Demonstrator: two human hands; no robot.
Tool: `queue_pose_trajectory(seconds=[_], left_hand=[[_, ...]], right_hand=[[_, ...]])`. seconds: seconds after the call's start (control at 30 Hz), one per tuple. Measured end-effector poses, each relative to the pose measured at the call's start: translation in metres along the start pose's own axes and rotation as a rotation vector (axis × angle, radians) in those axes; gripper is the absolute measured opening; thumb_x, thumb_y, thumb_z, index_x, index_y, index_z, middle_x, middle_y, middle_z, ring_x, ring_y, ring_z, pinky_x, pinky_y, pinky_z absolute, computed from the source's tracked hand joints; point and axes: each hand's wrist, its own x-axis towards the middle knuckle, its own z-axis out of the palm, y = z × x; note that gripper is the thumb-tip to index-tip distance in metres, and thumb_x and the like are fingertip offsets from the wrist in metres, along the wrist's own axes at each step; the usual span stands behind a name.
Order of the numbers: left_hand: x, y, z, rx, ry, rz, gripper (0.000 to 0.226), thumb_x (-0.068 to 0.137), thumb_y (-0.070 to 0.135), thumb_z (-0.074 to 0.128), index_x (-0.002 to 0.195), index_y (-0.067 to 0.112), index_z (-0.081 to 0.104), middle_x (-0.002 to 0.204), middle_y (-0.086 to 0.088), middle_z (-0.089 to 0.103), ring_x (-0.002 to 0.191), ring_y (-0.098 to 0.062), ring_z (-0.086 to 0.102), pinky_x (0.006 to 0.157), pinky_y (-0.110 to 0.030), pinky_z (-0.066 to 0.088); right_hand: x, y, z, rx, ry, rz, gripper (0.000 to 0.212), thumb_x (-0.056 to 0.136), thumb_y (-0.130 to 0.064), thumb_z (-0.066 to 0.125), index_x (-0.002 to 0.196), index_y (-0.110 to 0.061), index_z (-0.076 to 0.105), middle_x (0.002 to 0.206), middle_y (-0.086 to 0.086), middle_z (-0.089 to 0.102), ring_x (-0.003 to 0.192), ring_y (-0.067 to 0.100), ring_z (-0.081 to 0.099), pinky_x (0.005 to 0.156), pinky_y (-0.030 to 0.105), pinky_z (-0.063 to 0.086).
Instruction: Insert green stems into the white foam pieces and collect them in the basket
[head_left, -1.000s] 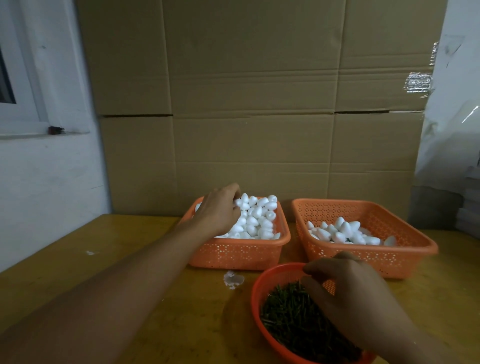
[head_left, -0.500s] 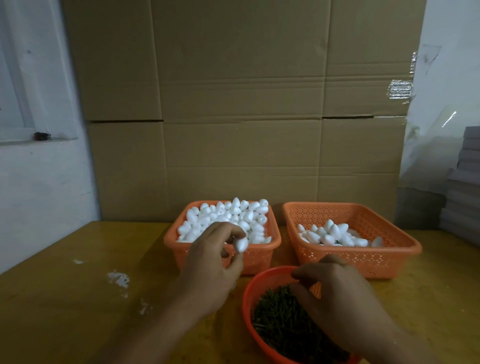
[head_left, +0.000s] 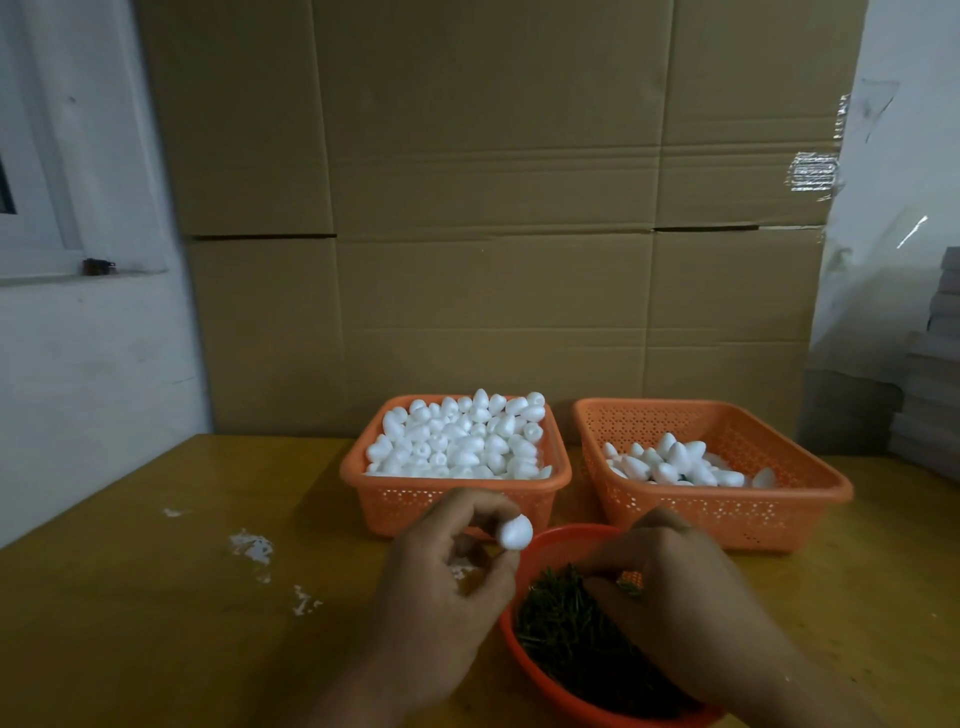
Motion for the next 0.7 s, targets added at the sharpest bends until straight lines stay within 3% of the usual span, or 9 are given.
queue_pose_trajectory(seconds=[0.17,0.27,0.43,0.53,0.63,0.7], left_hand=[[-0.001,0.004,0.002,-0.102,-0.021,-0.033,0.026,0.092,0.032,0.061,0.113,0.047,0.058,0.112,0.014,0.070,0.109,-0.011,0.066,0.089,-0.032,0.055],[0.000,0.005,0.003,-0.152,-0.017,-0.048,0.022,0.091,0.043,0.056,0.111,0.047,0.060,0.104,0.008,0.072,0.099,-0.014,0.068,0.084,-0.032,0.056],[0.002,0.007,0.005,-0.365,0.000,-0.140,0.018,0.090,0.031,0.060,0.103,0.031,0.072,0.092,-0.009,0.072,0.080,-0.020,0.068,0.071,-0.028,0.055],[0.001,0.008,0.004,-0.530,-0.076,-0.223,0.031,0.080,0.032,0.072,0.110,0.026,0.072,0.093,-0.014,0.071,0.081,-0.021,0.066,0.072,-0.028,0.053],[0.001,0.009,0.004,-0.580,-0.099,-0.252,0.030,0.081,0.019,0.070,0.110,0.025,0.073,0.088,-0.010,0.069,0.079,-0.019,0.063,0.071,-0.027,0.052],[0.001,0.011,0.005,-0.611,-0.089,-0.277,0.027,0.081,0.020,0.069,0.107,0.023,0.074,0.080,-0.008,0.065,0.074,-0.017,0.060,0.066,-0.026,0.050]], right_hand=[[0.000,0.000,0.002,-0.014,-0.024,0.007,0.019,0.088,-0.043,0.067,0.104,-0.051,0.071,0.100,-0.015,0.052,0.095,0.007,0.054,0.090,0.028,0.049],[0.000,-0.001,0.003,-0.017,-0.033,0.010,0.019,0.088,-0.043,0.067,0.104,-0.051,0.072,0.102,-0.017,0.050,0.098,0.007,0.054,0.091,0.027,0.048],[0.001,0.000,0.006,-0.047,-0.086,-0.016,0.021,0.092,-0.054,0.058,0.107,-0.048,0.070,0.096,-0.016,0.050,0.096,0.002,0.044,0.093,0.027,0.043],[0.002,-0.001,0.010,-0.124,-0.164,-0.009,0.040,0.089,-0.069,0.048,0.108,-0.040,0.069,0.090,-0.014,0.055,0.095,0.003,0.037,0.088,0.029,0.038],[0.003,-0.002,0.014,-0.173,-0.278,-0.002,0.046,0.085,-0.068,0.054,0.113,-0.034,0.066,0.104,-0.014,0.063,0.111,0.011,0.044,0.097,0.035,0.041],[0.004,-0.004,0.016,-0.161,-0.334,0.000,0.043,0.086,-0.062,0.059,0.116,-0.032,0.067,0.108,-0.012,0.066,0.111,0.012,0.050,0.097,0.036,0.046]])
